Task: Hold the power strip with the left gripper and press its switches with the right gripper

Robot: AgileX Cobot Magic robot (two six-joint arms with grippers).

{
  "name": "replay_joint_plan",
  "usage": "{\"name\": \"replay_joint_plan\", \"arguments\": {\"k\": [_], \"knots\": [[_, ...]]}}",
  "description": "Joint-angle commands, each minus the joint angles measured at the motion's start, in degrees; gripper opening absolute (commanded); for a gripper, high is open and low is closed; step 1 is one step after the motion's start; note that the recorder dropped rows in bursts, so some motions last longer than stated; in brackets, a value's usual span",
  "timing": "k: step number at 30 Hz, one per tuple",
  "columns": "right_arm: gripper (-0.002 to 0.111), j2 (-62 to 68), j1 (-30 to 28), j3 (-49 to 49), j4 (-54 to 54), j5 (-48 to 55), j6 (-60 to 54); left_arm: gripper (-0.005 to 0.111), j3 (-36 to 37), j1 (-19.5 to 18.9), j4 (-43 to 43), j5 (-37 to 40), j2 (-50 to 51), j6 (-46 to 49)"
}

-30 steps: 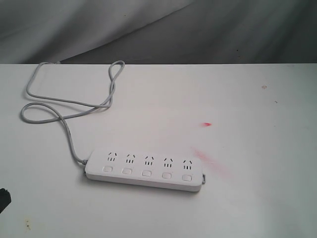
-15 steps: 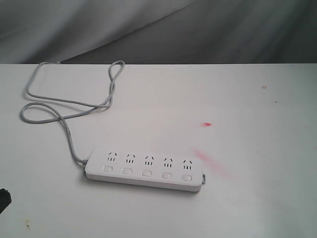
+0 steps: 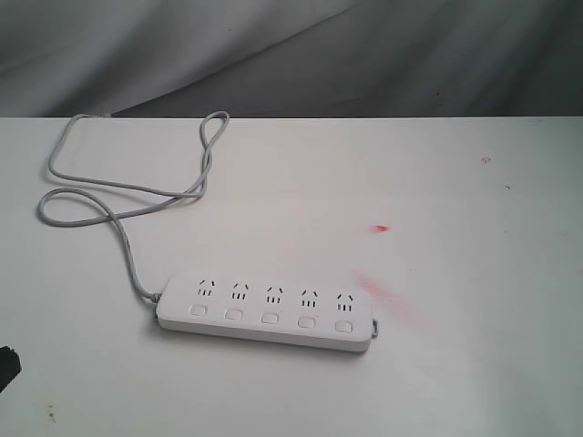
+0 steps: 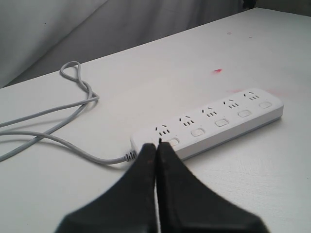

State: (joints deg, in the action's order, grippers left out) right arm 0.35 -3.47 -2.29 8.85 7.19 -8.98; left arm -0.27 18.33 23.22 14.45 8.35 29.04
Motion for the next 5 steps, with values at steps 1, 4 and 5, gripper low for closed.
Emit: {"name": "replay_joint_plan", "arguments": {"k": [1,4,5], "knots": [[0.0,-0.35,-0.45,0.28,-0.34,-0.43,0.0,0.001,0.27,0.24,0.21,-0.05,-0.18,-0.18],[0.0,-0.35,-0.45,0.28,-0.34,-0.43,0.0,0.001,0.27,0.24,0.21,-0.05,-0.18,-0.18],[0.0,-0.35,-0.45,0.28,-0.34,-0.43,0.0,0.001,0.27,0.24,0.21,-0.05,-0.18,-0.18]]}}
